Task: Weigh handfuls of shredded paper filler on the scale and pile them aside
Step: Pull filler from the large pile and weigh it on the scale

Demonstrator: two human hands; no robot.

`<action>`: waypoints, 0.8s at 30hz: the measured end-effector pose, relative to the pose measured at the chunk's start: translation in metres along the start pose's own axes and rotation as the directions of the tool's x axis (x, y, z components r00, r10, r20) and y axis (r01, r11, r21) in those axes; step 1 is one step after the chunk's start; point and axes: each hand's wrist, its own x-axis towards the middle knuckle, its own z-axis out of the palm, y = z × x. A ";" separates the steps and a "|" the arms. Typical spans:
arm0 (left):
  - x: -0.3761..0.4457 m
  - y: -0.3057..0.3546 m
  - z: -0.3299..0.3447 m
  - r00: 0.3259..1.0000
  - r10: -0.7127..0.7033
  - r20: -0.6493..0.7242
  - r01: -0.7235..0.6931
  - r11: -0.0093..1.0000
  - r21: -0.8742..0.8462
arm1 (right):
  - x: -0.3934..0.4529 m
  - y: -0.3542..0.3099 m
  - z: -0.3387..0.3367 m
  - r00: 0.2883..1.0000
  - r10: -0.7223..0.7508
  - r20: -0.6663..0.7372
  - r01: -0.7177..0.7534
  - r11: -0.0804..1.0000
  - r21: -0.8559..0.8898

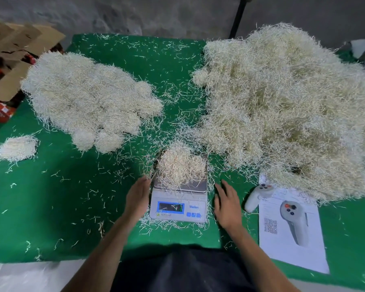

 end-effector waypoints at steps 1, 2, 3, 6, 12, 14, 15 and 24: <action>-0.008 -0.012 0.009 1.000 0.002 0.010 -0.003 0.995 0.098 | -0.005 0.000 0.004 1.000 -0.004 0.002 0.004 1.000 -0.007; -0.014 -0.020 0.015 1.000 0.015 0.023 -0.019 0.977 0.211 | -0.006 -0.001 0.005 1.000 0.003 0.003 -0.002 1.000 -0.014; -0.018 -0.024 0.019 0.999 0.024 0.024 -0.029 0.963 0.268 | -0.005 -0.003 0.005 1.000 0.022 0.010 -0.022 0.999 -0.024; -0.020 -0.023 0.017 0.999 0.040 0.022 -0.044 0.960 0.277 | 0.001 -0.008 0.005 0.996 0.086 0.012 -0.086 0.996 -0.012; -0.023 -0.027 0.016 0.999 0.043 0.016 -0.046 0.976 0.215 | 0.001 -0.010 0.006 0.993 0.114 -0.026 -0.112 0.990 0.087; -0.022 -0.025 0.019 1.000 0.030 0.008 -0.031 0.981 0.193 | 0.001 -0.010 0.006 0.993 0.118 -0.029 -0.115 0.988 0.105; -0.022 -0.025 0.020 1.000 0.023 0.005 -0.023 0.982 0.186 | 0.001 -0.011 0.007 0.993 0.118 -0.026 -0.114 0.987 0.110; -0.007 -0.025 0.007 1.000 -0.007 0.012 0.004 0.971 0.239 | 0.004 -0.011 0.003 0.989 0.146 -0.018 -0.143 0.983 0.114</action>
